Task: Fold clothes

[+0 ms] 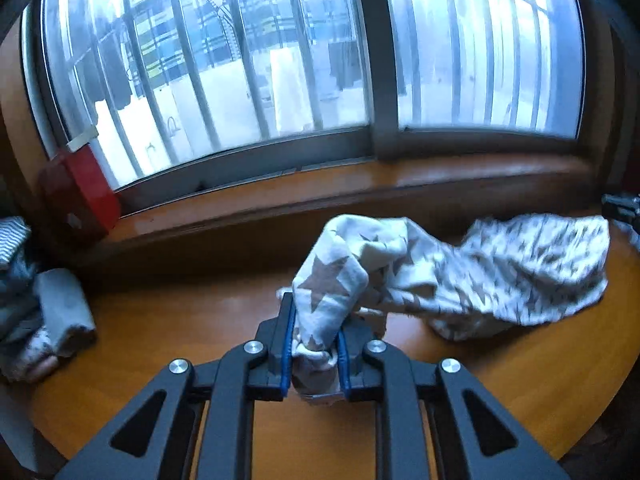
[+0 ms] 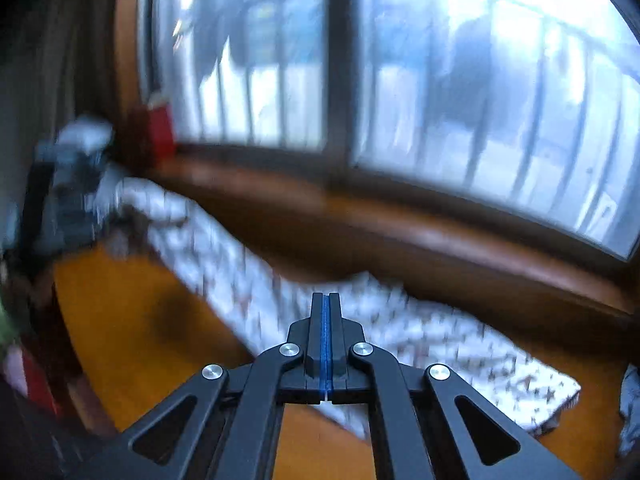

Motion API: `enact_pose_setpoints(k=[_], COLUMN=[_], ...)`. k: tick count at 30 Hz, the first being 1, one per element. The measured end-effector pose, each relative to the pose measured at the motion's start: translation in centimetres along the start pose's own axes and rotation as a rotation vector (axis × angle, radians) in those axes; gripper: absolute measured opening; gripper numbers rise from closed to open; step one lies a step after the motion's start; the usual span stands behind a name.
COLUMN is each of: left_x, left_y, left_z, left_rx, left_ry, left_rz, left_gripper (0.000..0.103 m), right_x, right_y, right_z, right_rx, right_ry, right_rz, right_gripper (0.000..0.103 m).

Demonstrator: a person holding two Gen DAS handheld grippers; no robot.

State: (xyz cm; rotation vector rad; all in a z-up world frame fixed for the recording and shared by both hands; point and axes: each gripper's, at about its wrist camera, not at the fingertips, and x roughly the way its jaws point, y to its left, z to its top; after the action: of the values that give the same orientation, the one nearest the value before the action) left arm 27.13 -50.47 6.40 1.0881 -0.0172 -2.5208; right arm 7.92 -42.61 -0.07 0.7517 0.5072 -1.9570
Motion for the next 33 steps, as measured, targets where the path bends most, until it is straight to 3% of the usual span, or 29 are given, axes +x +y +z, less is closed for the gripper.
enact_pose_setpoints(k=[2,4,9,12,14,16,17,18,22,27,30,33], left_x=[1.5,3.2,5.2,5.5,5.7,5.6,5.6,5.5,4.9,1.8,1.5,2.1], left_y=[0.0,0.5,2.2,2.4,2.4,2.2,2.2,2.4,3.2,3.7,3.8,4.3], left_z=[-1.8,-3.9,-5.9,-5.6,-5.2,-4.6,-4.2,-3.9,-2.8,-3.3,-5.7,-8.9], left_rx=[-0.022,-0.079,-0.202,-0.212,-0.21,-0.202,-0.195,-0.189,-0.158,-0.076,-0.028,-0.047], left_ry=[0.067,0.143,0.193,0.179,0.165,0.151,0.143,0.134,0.096,0.067,0.133,0.237], left_rz=[-0.004,-0.014,-0.065,-0.072,-0.074,-0.073,-0.071,-0.072,-0.073,-0.056,-0.082,-0.16], left_gripper=[0.016,0.016,0.016,0.016,0.016,0.016,0.016,0.016,0.016,0.016,0.018,0.026], right_x=[3.2,6.4,10.9,12.1,12.8,13.5,13.7,13.8,11.9,3.8,0.5,1.0], right_y=[0.5,0.9,1.9,1.8,1.0,-0.5,-1.1,-1.4,-2.2,-0.9,1.0,2.9], right_z=[-2.1,-4.2,-7.8,-7.6,-7.1,-6.7,-6.6,-6.5,-6.0,-6.2,-8.3,-12.1], right_rx=[-0.016,-0.033,-0.104,-0.119,-0.077,0.021,0.052,0.058,0.093,0.066,-0.018,-0.133], right_ry=[0.127,0.246,0.37,0.346,0.359,0.388,0.399,0.408,0.409,0.347,0.392,0.523], right_rz=[-0.011,-0.025,-0.093,-0.127,-0.085,-0.016,-0.008,-0.019,0.011,0.039,0.047,0.02], right_gripper=[0.01,0.025,0.026,0.043,0.045,0.041,0.029,0.005,0.006,0.006,0.006,0.006])
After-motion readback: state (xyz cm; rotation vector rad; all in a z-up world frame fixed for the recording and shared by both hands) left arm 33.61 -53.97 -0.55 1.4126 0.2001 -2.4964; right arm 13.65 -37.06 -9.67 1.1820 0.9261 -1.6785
